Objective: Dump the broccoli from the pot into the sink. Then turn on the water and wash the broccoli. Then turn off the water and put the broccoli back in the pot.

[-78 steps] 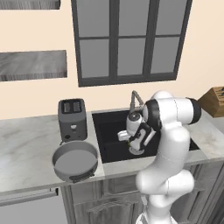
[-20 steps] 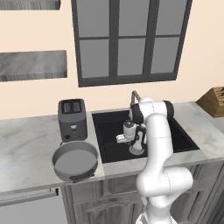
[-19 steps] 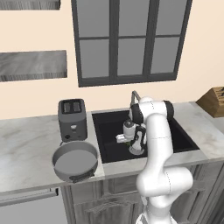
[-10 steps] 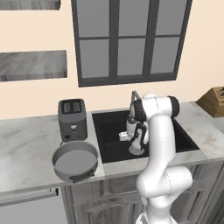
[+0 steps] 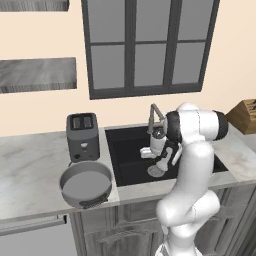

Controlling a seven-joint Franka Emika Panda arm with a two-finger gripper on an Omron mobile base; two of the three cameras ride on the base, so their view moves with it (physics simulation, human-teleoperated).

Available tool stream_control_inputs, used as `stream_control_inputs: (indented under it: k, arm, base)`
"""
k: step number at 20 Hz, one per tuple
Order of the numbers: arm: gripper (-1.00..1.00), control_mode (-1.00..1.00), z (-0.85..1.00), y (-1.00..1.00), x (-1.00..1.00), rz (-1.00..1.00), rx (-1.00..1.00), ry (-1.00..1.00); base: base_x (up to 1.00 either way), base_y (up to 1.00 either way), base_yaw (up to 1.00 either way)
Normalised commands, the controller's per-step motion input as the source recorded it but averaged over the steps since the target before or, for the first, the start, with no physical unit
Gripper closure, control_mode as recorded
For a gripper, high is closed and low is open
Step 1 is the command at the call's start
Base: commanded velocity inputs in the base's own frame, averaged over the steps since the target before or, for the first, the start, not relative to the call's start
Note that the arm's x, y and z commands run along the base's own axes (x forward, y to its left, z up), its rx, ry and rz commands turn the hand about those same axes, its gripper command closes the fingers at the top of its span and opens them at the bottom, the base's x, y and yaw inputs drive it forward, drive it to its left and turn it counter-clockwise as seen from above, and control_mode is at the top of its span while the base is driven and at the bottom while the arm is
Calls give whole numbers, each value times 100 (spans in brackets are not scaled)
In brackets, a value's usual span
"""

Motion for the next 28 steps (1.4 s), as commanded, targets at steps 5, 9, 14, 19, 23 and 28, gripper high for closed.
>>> stream_control_inputs:
  k: [5, 9, 14, 19, 23, 28]
  arm:
    - [100, -100, 73, 33, -68, 0, 0, -9]
    - [100, -100, 86, 41, -56, 0, 0, -11]
    - [100, -100, 95, 44, -28, 0, 0, -5]
    - [100, -100, 100, 35, -2, 0, 3, -2]
    - [100, -100, 100, 17, 11, 0, 2, -1]
    - [100, -100, 100, 20, 0, 0, 2, 0]
  base:
    - [0, 0, 0]
    - [0, 0, 0]
    - [0, 0, 0]
    - [0, 0, 0]
    - [0, 0, 0]
    - [0, 0, 0]
